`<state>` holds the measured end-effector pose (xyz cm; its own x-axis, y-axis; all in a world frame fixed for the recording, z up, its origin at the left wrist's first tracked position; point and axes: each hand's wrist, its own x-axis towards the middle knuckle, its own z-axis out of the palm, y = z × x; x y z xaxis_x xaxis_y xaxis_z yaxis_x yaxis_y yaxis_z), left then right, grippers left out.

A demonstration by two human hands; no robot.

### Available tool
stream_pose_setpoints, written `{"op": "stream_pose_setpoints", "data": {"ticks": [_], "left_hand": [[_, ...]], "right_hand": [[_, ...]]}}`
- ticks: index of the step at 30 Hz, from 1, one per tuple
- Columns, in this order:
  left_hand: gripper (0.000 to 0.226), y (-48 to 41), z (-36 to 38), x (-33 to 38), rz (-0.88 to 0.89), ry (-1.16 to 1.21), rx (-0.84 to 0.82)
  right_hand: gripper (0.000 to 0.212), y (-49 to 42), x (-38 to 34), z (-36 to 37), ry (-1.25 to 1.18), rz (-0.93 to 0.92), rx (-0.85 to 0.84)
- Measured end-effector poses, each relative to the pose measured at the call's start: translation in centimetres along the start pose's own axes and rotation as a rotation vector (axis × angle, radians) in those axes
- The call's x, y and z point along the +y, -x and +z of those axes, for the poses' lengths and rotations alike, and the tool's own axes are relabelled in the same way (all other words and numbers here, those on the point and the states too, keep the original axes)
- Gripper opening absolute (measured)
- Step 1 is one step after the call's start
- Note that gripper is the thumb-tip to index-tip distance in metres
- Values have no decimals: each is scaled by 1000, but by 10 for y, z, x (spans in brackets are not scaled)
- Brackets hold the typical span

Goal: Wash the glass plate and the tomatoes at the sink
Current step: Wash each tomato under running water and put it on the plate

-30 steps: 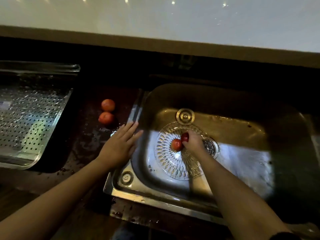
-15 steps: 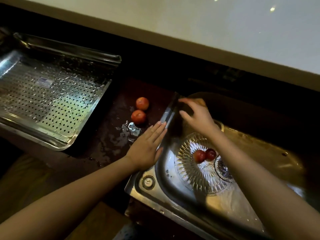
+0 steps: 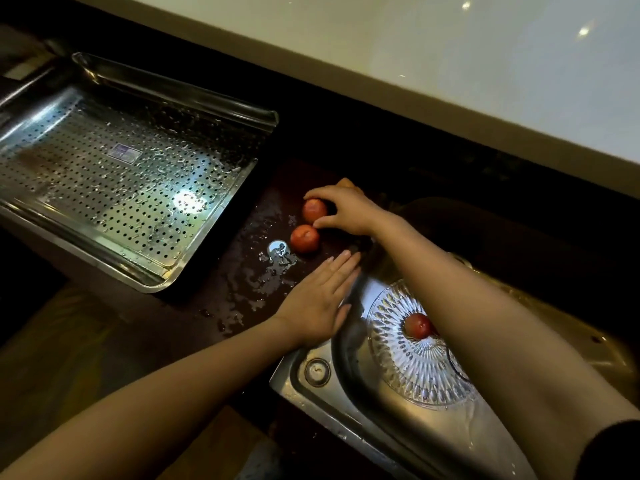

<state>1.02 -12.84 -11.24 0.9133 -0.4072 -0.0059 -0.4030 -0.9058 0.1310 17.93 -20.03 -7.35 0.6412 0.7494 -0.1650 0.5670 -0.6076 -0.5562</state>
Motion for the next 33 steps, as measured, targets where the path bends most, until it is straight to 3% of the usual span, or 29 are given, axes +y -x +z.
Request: {"op": "stream_pose_setpoints", "data": {"ticks": [7,9,12,14,16,18,23,27,30,33], "left_hand": [[63,-1,-7,0,10,-145,-138],[60,-7,-19,6,-32,19,-70],[48,-33,-44,31,-192,474,93],[39,-61,-59,56,-351,781,79],[35,-89,-74,90,-452,1102,-3],[35,-114,-83,128,-445,1342,-122],[26,-148,-88,239,-289,1480,-380],[18,-150,-80,323,-242,1610,-617],[25,-145,-71,367,-188,1591,-786],[33,-143,-67,394,-216,1601,-839]], "right_hand": [[56,59,20,-27,-309,102,267],[54,93,26,-39,-418,168,368],[51,154,30,-47,-465,291,508],[48,194,30,-49,-465,351,578],[46,232,29,-52,-449,409,662],[46,270,30,-56,-408,482,747],[45,364,41,-50,-451,634,919],[28,432,51,-25,-847,725,1251],[32,465,55,-16,-1261,684,1538],[32,483,62,-14,-1354,671,1718]]}}
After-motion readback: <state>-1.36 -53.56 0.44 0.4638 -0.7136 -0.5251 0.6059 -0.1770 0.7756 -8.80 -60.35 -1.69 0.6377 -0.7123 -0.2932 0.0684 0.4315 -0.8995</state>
